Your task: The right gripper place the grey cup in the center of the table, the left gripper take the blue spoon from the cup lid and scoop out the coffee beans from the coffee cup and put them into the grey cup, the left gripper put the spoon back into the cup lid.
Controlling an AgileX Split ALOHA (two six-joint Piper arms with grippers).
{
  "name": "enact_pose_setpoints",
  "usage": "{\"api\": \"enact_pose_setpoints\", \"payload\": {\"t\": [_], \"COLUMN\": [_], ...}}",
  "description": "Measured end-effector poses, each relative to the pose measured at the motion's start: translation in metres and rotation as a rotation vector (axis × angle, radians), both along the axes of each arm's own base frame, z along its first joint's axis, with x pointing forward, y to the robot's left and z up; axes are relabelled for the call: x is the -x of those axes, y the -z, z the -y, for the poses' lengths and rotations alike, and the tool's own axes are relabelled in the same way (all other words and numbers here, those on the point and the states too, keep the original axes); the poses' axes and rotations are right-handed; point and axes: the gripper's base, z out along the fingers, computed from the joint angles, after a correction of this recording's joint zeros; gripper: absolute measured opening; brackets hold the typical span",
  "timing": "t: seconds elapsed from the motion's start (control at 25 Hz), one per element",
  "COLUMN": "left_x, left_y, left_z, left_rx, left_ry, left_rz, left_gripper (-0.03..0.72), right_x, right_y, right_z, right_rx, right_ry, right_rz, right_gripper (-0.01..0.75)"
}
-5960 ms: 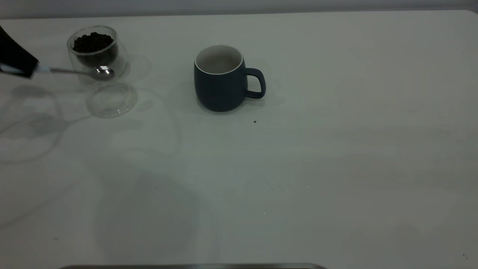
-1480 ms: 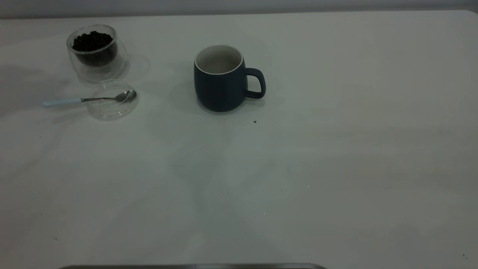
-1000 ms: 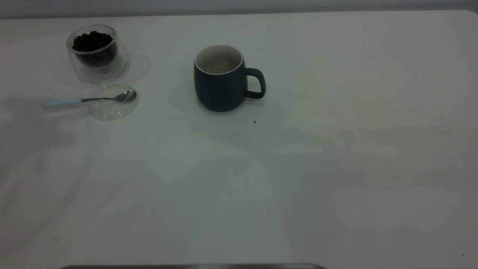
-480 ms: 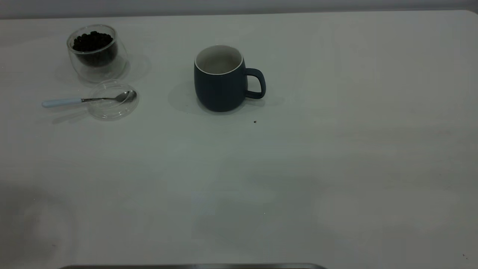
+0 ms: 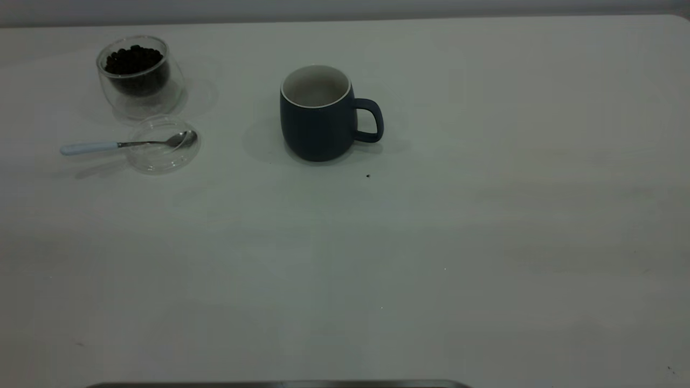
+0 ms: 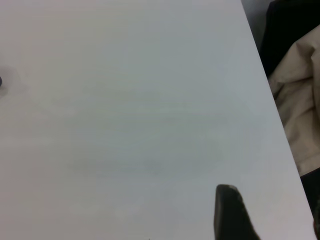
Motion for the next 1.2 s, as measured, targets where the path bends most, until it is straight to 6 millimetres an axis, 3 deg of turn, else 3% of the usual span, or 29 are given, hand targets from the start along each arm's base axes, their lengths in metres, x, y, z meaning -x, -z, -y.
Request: {"api": "enact_pose_setpoints", "payload": {"t": [0.28,1.2], "left_x": [0.026,0.062], "left_y": [-0.002,-0.002], "left_z": [-0.003,-0.006], "left_rx": [0.025,0.055], "left_ry": [-0.014,-0.016], "left_rz": [0.203,0.455], "left_gripper": [0.319,0.319], "right_x": [0.0,0.0], "right_y": [0.0,0.0], "right_z": [0.0,0.0], "right_rx": [0.0,0.0], "right_ry": [0.0,0.0], "right_rz": [0.0,0.0], "right_gripper": [0.364,0.364]}}
